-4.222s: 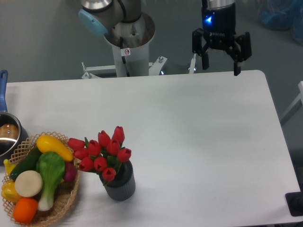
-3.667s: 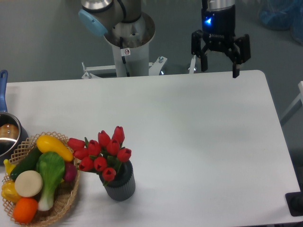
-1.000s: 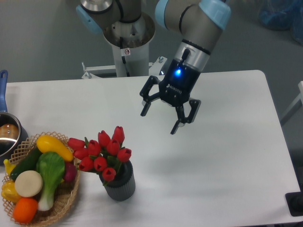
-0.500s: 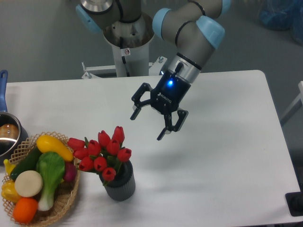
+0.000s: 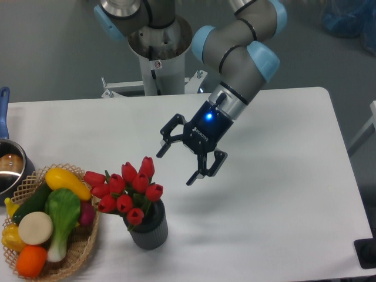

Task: Pick up the flowers from the vase
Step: 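Lower the open gripper around the tulip stems above the grey vase, then close the gripper on the tulip bouquet stems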

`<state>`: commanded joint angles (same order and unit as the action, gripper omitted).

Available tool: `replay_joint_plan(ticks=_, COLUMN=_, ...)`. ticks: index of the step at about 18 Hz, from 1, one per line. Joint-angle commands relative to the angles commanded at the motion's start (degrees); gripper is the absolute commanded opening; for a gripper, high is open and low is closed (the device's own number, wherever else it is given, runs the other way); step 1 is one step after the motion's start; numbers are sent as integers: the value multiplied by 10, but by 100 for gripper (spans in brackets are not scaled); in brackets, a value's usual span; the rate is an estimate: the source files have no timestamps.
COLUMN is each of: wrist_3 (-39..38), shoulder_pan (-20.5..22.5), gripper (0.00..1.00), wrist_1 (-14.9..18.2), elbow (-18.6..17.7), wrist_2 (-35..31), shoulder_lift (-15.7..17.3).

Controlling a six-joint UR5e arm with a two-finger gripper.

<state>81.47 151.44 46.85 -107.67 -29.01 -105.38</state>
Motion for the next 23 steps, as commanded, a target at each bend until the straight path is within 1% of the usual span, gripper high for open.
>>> replay_joint_plan(ticks=2, wrist_3=1, shoulder_pan=-2, gripper=100, wrist_1=0, elbow=6, wrist_2=4, shoulder_lift=-11)
replay_joint_plan(ticks=7, wrist_3=7, shoulder_pan=-11, gripper=100, wrist_1=-2, elbow=19, wrist_2=4, shoulder_lift=-22)
replay_joint_plan(ticks=12, wrist_3=15, shoulder_pan=-26, gripper=100, wrist_1=-5, elbow=32, wrist_2=5, shoulder_lift=-42)
replay_joint_plan(ticks=16, wrist_3=15, shoulder_pan=-40, gripper=100, wrist_1=-5, elbow=46, wrist_2=6, shoulder_lift=-52)
replay_joint_plan(ticks=23, wrist_3=11, shoulder_pan=-47, gripper=100, wrist_1=-4, elbow=49, wrist_2=8, shoulder_lift=-63)
